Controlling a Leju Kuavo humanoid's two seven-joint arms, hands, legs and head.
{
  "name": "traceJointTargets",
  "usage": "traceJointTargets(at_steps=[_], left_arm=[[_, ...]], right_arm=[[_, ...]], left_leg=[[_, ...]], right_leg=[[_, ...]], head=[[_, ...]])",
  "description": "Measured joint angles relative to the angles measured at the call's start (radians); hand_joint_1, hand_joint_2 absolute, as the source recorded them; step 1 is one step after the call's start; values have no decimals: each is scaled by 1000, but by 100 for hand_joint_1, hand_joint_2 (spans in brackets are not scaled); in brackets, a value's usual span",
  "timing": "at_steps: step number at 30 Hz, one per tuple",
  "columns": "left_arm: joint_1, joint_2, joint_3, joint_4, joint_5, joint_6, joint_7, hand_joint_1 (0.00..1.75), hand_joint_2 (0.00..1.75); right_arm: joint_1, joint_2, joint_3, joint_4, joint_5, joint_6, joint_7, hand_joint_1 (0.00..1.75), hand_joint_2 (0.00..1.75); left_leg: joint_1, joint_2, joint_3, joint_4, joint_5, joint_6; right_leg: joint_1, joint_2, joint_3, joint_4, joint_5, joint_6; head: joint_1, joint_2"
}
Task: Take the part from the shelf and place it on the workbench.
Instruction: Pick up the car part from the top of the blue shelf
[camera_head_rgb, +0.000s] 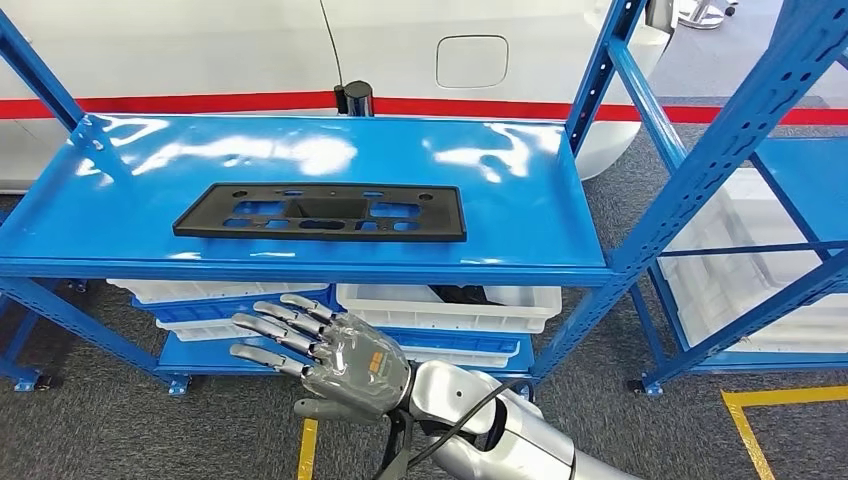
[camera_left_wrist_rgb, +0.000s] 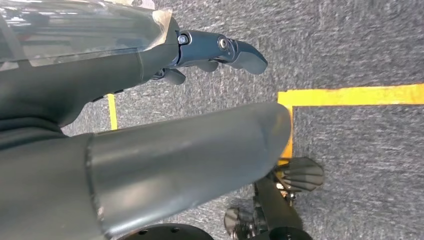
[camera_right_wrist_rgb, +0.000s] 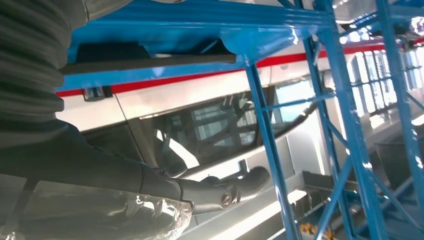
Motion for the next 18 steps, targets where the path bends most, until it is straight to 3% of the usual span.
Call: traceJointTargets(at_steps=[2,3,4,5,6,8,10,11,13,14,16,18], left_arm=[[2,-1,0,0,0,-1,-2,0,0],[2,-1,0,0,0,-1,-2,0,0],[3,-2,0,0,0,-1,-3,0,0],[3,-2,0,0,0,-1,-4,0,0],[2,-3,0,0,0,-1,-5,0,0],[2,-3,0,0,0,-1,-6,0,0],[1,-2,0,0,0,-1,-7,0,0],[0,-2,0,0,0,-1,-7,0,0],[-3,-3,0,-1,0,-2,-8,0,0],[-3,-4,0,-1,0,-2,-9,0,0],[-1,-4,0,-1,0,-2,-9,0,0],[2,-4,0,-1,0,-2,-9,0,0]], right_arm=[[6,-4,0,2,0,0,0,0,175],[7,-5,0,3,0,0,0,0,175],[8,-7,0,3,0,0,0,0,175],[9,-7,0,3,0,0,0,0,175],[10,-8,0,3,0,0,0,0,175],[11,-9,0,4,1,0,0,0,175],[11,-9,0,4,1,0,0,0,175],[10,-8,-1,4,1,0,1,0,175],[8,-6,-1,3,0,0,1,0,175],[9,-5,-1,3,1,0,1,0,175],[10,-5,-1,4,1,0,1,0,175],[12,-5,0,4,1,0,1,0,175]], left_leg=[[0,-2,19,0,-19,0],[0,-3,32,0,-29,-1],[0,-4,47,0,-40,-3],[0,-5,62,-1,-52,-7],[-1,-6,78,0,-65,-11],[-3,-4,97,-3,-87,-24],[-3,-2,108,-1,-93,-37],[-2,-1,106,12,-91,-42],[1,0,65,93,-86,-49],[1,0,24,154,-93,-53],[2,0,-67,260,-137,-61],[2,0,-123,277,-163,-63]], right_leg=[[-1,0,-73,67,-31,0],[-2,0,-85,52,-26,5],[-3,-1,-81,5,0,14],[-4,-4,-67,-63,46,25],[-3,-8,-52,-122,92,29],[2,-15,-28,-186,147,13],[5,-13,-14,-189,145,-15],[3,-10,-6,-191,144,-23],[-3,-7,18,-196,132,-39],[-4,-7,28,-198,124,-46],[-2,-4,47,-198,105,-53],[0,1,71,-198,84,-54]], head=[[0,0],[0,0],[0,0],[1,0],[0,0],[0,0],[0,0],[-1,0],[-3,0],[-4,0],[-5,0],[-6,0]])
